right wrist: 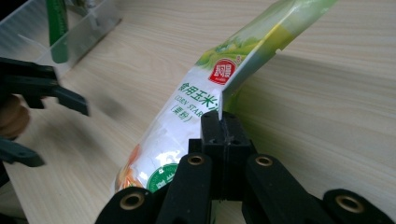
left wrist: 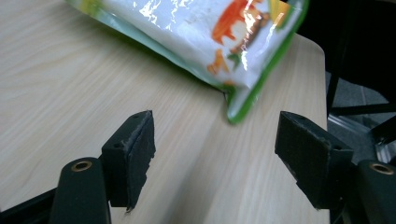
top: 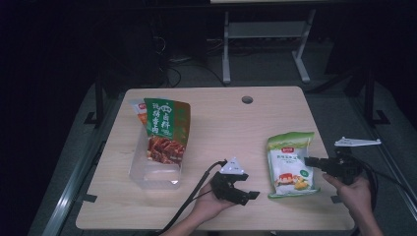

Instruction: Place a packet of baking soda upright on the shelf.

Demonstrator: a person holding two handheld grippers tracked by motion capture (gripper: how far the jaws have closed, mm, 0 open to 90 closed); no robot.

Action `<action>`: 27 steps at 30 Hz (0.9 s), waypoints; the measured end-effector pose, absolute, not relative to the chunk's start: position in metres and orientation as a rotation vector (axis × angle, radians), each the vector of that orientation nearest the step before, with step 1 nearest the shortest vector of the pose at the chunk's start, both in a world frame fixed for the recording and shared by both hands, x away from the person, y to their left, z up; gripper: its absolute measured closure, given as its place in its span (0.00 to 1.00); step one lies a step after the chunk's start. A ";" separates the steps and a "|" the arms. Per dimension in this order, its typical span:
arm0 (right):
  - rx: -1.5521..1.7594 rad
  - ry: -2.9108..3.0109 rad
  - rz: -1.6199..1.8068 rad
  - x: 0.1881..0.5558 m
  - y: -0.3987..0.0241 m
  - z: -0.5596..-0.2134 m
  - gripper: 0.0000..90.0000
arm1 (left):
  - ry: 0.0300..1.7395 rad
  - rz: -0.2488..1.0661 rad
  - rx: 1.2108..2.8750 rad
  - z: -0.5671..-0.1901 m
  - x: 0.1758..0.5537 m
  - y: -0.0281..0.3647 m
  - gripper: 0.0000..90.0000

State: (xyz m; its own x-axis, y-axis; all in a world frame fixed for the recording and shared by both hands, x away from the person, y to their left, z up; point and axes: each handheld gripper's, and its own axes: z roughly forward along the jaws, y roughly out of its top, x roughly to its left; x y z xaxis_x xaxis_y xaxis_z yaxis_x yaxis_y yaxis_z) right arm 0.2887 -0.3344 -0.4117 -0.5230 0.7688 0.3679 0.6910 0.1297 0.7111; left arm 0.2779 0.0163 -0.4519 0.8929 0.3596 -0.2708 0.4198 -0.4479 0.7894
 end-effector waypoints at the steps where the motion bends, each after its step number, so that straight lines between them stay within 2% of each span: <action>1: 1.476 2.289 1.373 0.286 -0.333 -0.411 1.00 | 0.567 -0.097 2.077 -0.454 0.281 0.012 0.30; 9: 1.320 2.278 1.444 0.271 -0.322 -0.396 1.00 | 0.623 -0.178 2.034 -0.466 0.299 -0.010 0.30; 15: 1.197 2.288 1.467 0.261 -0.311 -0.386 1.00 | 0.625 -0.295 1.951 -0.466 0.309 -0.021 0.33; 20: 1.151 2.296 1.476 0.259 -0.302 -0.381 1.00 | 0.641 -0.420 1.863 -0.468 0.315 -0.020 0.50; 24: 1.124 2.287 1.498 0.258 -0.297 -0.377 1.00 | 0.639 -0.380 1.841 -0.461 0.315 -0.013 0.66; 27: 1.073 2.281 1.510 0.258 -0.288 -0.370 1.00 | 0.654 -0.345 1.817 -0.456 0.316 -0.006 0.74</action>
